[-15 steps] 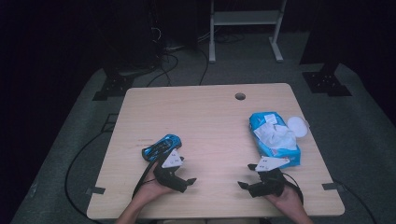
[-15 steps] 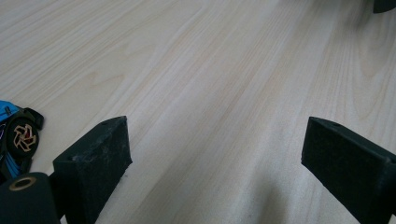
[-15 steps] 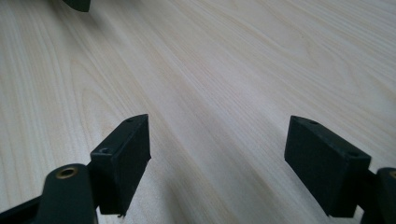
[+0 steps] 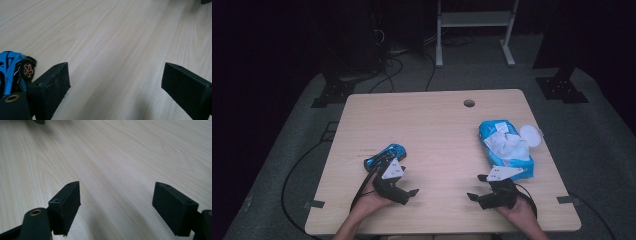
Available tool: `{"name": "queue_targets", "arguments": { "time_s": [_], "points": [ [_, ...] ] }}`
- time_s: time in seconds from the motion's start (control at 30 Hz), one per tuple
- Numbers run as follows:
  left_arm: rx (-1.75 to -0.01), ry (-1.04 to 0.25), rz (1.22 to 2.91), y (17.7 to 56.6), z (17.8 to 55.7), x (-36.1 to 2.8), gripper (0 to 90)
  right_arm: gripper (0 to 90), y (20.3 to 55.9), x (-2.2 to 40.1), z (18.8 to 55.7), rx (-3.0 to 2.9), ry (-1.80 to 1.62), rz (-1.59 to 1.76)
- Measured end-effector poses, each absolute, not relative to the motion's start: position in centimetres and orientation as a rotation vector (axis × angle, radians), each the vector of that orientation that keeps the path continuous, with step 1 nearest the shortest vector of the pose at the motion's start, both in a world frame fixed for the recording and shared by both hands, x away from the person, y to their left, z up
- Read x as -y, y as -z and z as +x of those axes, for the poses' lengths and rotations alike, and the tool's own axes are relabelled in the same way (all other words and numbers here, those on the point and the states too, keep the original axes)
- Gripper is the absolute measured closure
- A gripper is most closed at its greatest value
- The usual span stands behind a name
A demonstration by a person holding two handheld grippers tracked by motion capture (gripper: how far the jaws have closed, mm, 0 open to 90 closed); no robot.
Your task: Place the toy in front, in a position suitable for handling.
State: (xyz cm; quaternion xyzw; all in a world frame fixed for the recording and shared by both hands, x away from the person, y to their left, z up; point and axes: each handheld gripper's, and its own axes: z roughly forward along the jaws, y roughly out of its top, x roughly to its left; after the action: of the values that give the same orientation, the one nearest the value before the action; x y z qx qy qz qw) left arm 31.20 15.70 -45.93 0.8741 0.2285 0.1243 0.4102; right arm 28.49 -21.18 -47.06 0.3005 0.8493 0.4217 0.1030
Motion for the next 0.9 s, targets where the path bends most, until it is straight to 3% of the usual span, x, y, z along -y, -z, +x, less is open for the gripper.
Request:
{"name": "queue_targets", "arguments": {
  "time_s": [0.47,0.9],
  "points": [
    [-0.622,-0.393,2.118,42.8,33.5,-19.4,7.6,21.6,47.0,21.6,27.8,-2.477,-1.257,0.903],
    [-0.705,-0.418,2.202,42.3,37.3,-22.0,7.6,21.7,46.8,21.6,27.7,-2.468,-1.252,0.910]
  ]
}}
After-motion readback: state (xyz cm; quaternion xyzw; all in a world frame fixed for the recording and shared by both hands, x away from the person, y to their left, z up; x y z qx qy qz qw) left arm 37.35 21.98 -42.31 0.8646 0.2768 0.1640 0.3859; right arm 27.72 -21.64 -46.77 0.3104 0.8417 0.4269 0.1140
